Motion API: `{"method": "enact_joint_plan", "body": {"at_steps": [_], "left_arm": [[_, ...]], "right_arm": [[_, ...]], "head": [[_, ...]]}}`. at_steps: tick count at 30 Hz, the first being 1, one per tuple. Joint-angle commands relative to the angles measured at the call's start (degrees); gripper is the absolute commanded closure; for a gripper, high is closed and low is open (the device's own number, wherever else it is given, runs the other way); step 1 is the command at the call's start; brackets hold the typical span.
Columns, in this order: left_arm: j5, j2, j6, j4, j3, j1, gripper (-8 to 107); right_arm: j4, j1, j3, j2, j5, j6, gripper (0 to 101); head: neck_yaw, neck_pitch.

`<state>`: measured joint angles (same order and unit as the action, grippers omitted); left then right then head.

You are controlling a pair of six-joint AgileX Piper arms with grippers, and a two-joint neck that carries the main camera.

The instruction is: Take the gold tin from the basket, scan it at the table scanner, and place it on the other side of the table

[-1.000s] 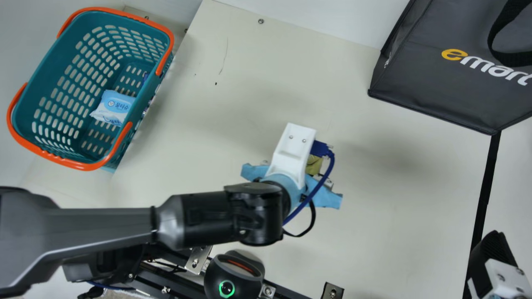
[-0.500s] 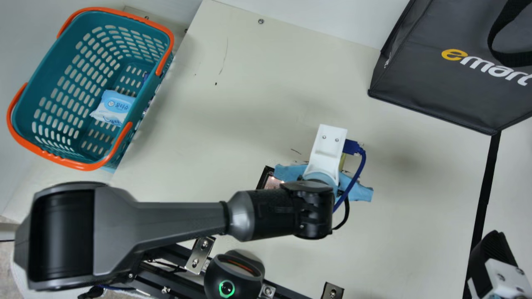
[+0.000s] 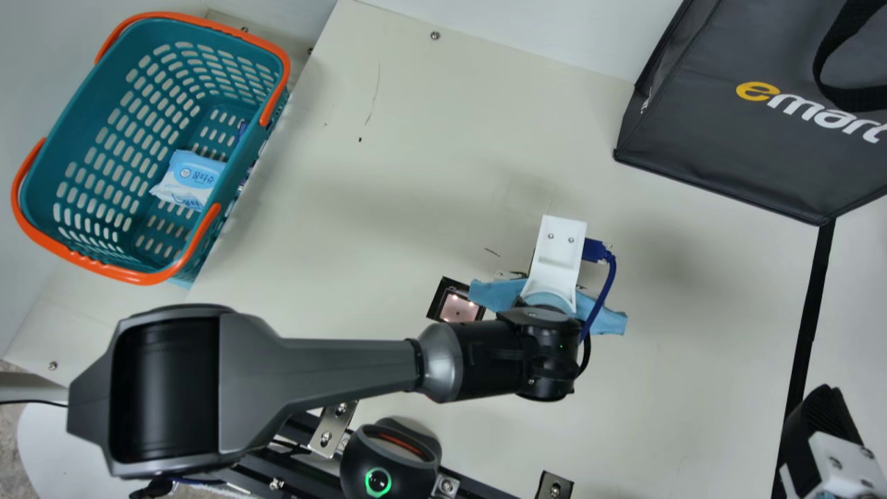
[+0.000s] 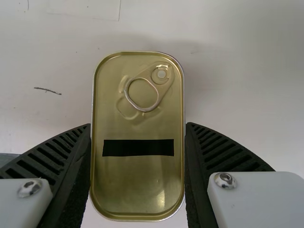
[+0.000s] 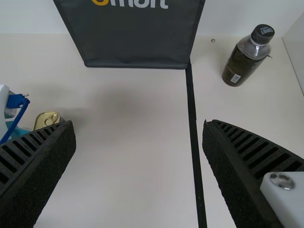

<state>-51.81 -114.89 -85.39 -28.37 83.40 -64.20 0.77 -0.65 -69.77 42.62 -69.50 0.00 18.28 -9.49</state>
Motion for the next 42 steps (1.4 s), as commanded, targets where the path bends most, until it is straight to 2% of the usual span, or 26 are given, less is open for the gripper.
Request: {"method": "enact_joint_plan", "body": {"at_steps": [1,22,29,34,42], "left_arm": [[0.0,-0.2,-0.2,-0.1,-0.1,0.0,104],[1.1,0.3,0.5,-0.3,-1.4,0.0,33],[3.9,2.6,2.0,1.5,-3.2,0.7,10],[9.0,7.9,6.1,5.6,-7.5,2.8,9],[18.1,20.7,18.7,15.6,-18.1,9.7,9]], "right_arm": [[0.0,0.0,0.0,0.0,0.0,0.0,6],[0.0,0.0,0.0,0.0,-0.1,0.0,6],[0.0,0.0,0.0,0.0,-0.1,0.0,6],[0.0,0.0,0.0,0.0,-0.1,0.0,6],[0.0,0.0,0.0,0.0,-0.1,0.0,6]], "head": [[0.1,1.6],[0.1,1.6],[0.1,1.6],[0.1,1.6],[0.1,1.6]]}}
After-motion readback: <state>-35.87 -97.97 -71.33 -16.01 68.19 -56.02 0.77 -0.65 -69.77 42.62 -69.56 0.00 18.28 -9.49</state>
